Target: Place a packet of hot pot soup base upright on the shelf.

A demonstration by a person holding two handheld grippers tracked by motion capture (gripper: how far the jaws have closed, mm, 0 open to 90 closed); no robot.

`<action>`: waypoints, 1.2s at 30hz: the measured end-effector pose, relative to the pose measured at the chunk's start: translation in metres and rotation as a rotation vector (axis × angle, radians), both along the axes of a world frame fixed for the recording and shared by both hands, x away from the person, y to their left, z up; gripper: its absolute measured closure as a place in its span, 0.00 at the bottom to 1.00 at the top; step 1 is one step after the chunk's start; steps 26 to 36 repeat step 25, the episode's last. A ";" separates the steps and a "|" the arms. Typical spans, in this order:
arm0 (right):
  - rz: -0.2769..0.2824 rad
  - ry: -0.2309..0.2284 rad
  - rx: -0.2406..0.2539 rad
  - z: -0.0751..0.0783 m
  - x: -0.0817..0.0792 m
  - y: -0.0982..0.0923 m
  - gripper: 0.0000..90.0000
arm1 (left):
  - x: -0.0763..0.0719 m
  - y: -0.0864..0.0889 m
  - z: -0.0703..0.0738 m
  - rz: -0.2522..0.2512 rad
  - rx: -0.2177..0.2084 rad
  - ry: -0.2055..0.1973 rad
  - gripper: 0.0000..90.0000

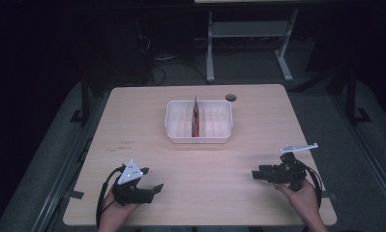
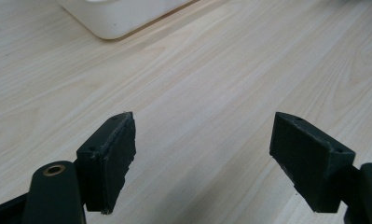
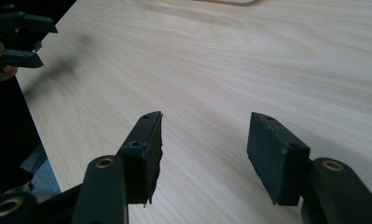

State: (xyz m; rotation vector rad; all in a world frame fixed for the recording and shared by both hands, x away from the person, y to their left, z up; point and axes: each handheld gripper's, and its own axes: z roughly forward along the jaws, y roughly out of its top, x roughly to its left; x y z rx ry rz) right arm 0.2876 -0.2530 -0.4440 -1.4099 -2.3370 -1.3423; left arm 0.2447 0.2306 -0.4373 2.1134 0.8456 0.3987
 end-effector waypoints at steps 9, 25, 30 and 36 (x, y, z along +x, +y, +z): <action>-0.010 -0.006 0.008 -0.006 -0.012 -0.005 0.49 | 0.000 -0.001 0.000 -0.004 -0.003 0.001 0.24; 0.025 -0.035 -0.039 -0.011 -0.024 0.008 0.46 | -0.001 -0.003 -0.001 -0.017 -0.004 0.011 0.24; 0.025 -0.035 -0.039 -0.011 -0.024 0.008 0.46 | -0.001 -0.003 -0.001 -0.017 -0.004 0.011 0.24; 0.025 -0.035 -0.039 -0.011 -0.024 0.008 0.46 | -0.001 -0.003 -0.001 -0.017 -0.004 0.011 0.24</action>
